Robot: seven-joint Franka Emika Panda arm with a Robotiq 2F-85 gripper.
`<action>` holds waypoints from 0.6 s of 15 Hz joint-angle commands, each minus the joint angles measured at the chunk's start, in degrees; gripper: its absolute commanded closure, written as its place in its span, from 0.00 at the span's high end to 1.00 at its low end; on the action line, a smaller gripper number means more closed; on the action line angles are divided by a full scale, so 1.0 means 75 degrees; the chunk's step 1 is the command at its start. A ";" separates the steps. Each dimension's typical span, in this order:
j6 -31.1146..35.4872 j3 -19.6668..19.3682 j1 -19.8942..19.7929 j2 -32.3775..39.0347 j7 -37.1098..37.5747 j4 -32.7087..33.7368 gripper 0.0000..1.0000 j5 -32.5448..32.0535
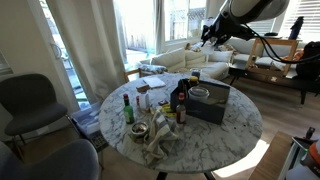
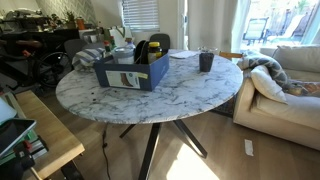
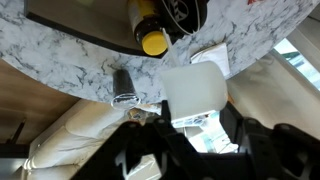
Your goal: Put the transparent measuring cup in the silver cup
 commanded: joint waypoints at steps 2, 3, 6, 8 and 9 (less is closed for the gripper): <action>0.0389 0.0025 0.0127 0.0622 0.0066 -0.0023 0.27 0.0090; 0.0257 0.0005 0.0193 0.0668 0.0006 -0.0019 0.27 0.0088; 0.0209 -0.0017 0.0159 0.0624 0.0018 0.0002 0.52 -0.0029; 0.0209 -0.0018 0.0177 0.0649 0.0018 0.0003 0.27 -0.0029; 0.0414 -0.0065 0.0237 0.0990 0.0043 0.0060 0.27 0.0106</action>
